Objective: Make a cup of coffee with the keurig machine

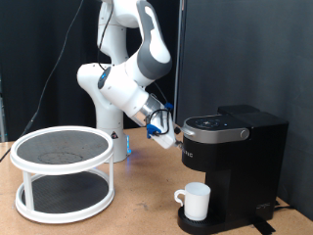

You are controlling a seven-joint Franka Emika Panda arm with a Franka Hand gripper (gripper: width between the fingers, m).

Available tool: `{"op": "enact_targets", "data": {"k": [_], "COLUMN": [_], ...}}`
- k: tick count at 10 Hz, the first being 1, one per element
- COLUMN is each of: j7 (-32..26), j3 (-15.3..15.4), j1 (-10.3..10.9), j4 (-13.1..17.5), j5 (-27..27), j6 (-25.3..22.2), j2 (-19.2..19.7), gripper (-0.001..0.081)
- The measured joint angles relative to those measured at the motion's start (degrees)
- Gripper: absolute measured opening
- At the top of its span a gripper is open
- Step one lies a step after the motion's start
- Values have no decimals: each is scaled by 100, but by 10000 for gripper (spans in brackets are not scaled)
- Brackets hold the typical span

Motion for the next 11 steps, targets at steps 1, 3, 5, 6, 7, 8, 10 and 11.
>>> {"op": "enact_targets", "data": {"k": [1, 3, 5, 6, 7, 8, 10, 11], "j7": [161, 378, 496, 534, 596, 665, 746, 821], "j3": [-1, -3, -37, -66, -92, -125, -269, -347], "j1": [6, 22, 82, 133, 179, 218, 289, 324], "j4": [-49, -155, -282, -346, -393, -415, -432, -451], "j5": [-259, -530, -314, -56, 160, 319, 674, 980], "j6": [-274, -793, -1136, -1211, -1254, -1323, -1510, -1523], "j2": [-232, -681, -1162, -1418, -1672, -1922, -2379, -2604], "gripper": [734, 734, 734, 734, 734, 734, 734, 734]}}
